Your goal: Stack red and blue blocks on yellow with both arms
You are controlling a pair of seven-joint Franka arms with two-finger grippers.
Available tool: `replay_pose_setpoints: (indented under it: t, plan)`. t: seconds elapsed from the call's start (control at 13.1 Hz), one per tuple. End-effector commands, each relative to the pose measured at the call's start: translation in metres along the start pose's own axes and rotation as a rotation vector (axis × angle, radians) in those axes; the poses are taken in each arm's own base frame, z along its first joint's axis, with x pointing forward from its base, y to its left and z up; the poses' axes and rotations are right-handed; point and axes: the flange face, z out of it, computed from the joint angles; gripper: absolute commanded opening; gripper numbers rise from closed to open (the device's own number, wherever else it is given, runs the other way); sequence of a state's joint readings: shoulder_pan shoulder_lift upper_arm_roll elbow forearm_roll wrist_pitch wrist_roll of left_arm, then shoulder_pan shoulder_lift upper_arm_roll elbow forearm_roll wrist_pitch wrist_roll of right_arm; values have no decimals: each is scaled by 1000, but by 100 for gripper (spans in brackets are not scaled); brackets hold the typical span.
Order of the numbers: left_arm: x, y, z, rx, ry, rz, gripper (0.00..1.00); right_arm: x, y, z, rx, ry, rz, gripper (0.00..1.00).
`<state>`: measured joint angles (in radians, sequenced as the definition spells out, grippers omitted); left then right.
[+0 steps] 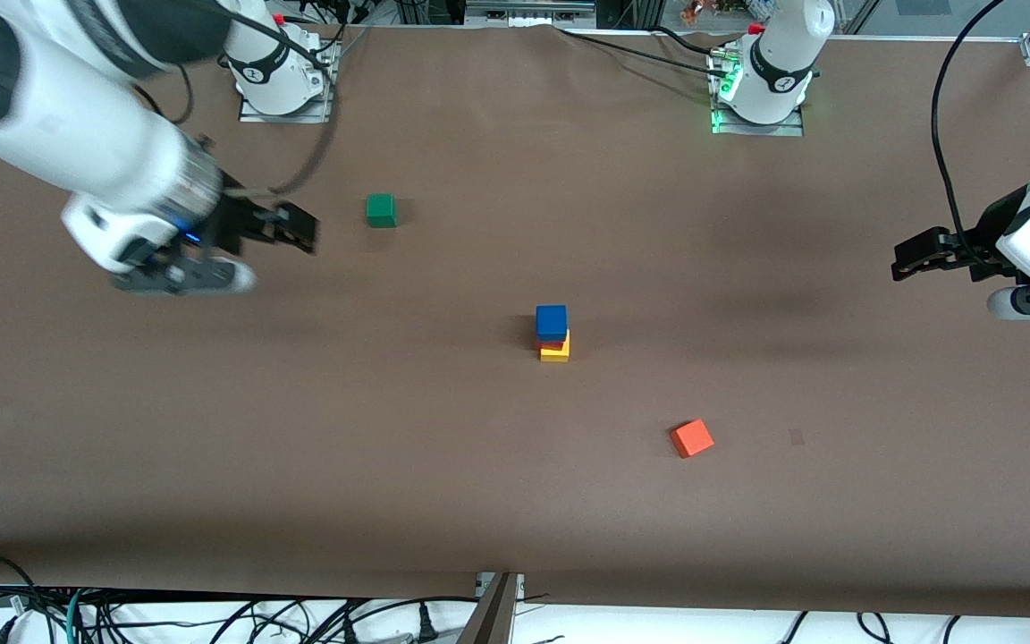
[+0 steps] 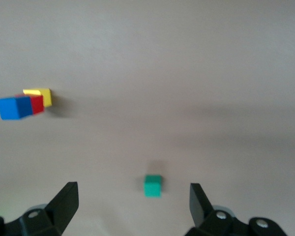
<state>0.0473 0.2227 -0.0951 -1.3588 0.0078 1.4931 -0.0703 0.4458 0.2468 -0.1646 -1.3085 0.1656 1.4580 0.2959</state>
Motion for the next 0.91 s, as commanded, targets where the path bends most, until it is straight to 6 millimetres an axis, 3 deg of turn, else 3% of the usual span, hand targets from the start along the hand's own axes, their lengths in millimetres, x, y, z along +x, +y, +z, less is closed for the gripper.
replay_pose_setpoints:
  t: [0.0, 0.3, 0.53, 0.84]
  plan:
    - [3, -1, -5, -19, 5, 4, 100, -31, 36, -10, -14, -19, -40, 100]
    - [3, -2, -5, -18, 5, 2, 100, -59, 93, -9, -50, 2, -33, 100]
    - [3, -3, -5, -18, 5, 1, 100, -63, 136, -2, -38, 35, -85, 100]
    - [3, -7, -5, -19, 5, -5, 100, -62, 143, -12, -60, 51, -99, 100]
